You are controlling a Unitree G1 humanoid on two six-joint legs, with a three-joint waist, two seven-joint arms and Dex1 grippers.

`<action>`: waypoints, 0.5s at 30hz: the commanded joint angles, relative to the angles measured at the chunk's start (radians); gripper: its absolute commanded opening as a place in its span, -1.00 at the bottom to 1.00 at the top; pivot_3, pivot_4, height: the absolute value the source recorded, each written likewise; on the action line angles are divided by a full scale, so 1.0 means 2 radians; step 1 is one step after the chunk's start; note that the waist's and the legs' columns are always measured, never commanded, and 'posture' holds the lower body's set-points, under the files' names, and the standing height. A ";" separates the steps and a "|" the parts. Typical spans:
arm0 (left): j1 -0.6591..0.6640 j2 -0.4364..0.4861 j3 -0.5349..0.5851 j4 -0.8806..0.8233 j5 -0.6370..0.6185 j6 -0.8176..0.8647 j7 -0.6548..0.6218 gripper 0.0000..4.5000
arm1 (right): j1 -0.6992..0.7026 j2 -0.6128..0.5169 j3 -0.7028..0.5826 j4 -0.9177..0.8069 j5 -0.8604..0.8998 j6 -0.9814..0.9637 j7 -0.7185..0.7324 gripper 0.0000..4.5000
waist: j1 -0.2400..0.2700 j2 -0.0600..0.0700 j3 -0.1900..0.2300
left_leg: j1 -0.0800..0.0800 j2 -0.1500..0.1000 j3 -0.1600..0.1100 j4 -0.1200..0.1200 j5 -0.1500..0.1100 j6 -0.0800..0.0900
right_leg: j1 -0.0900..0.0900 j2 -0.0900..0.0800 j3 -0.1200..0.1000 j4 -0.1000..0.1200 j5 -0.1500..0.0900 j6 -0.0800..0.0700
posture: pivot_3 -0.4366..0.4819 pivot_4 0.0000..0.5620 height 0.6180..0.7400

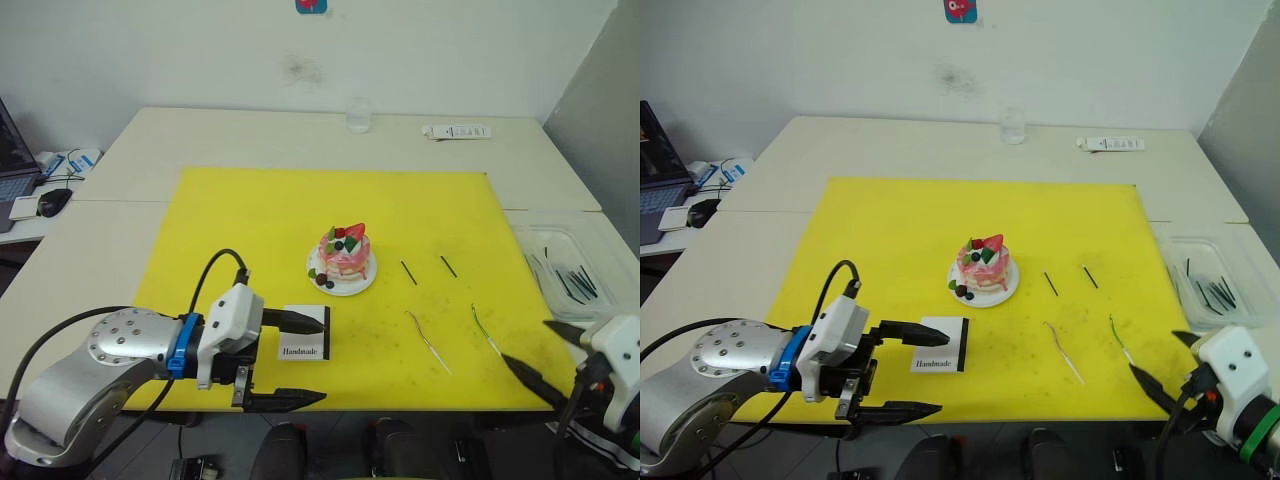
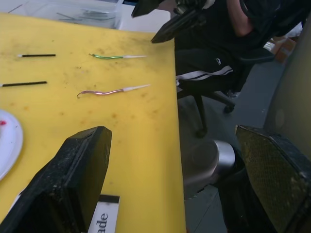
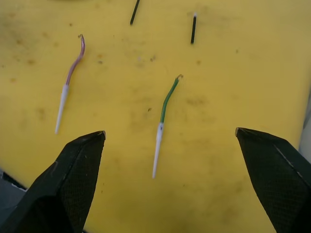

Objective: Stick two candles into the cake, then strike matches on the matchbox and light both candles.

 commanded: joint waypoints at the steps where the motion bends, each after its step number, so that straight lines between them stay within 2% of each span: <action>1: -0.006 -0.005 -0.014 -0.015 -0.003 -0.004 0.004 1.00 | 0.003 0.001 0.017 -0.005 -0.027 -0.022 -0.008 1.00 | -0.001 0.000 0.000 | 0.000 0.000 0.000 0.000 0.000 0.000 | 0.000 0.000 0.000 0.000 0.000 0.000 | -0.05 -0.47 1.00; 14: -0.016 -0.013 -0.036 -0.010 0.013 -0.014 0.018 1.00 | -0.041 0.014 0.108 0.061 -0.097 -0.033 -0.053 1.00 | 0.000 0.000 0.000 | -0.001 0.000 0.000 0.001 0.000 0.000 | 0.000 0.000 0.000 0.000 0.000 0.000 | -0.05 -0.47 1.00; 15: -0.016 -0.012 -0.036 -0.009 0.015 -0.015 0.017 1.00 | -0.040 0.017 0.110 0.063 -0.097 -0.029 -0.056 0.92 | 0.001 0.000 0.000 | -0.001 0.000 0.000 0.001 0.000 0.000 | 0.000 0.000 0.000 0.000 0.000 0.000 | -0.05 -0.47 1.00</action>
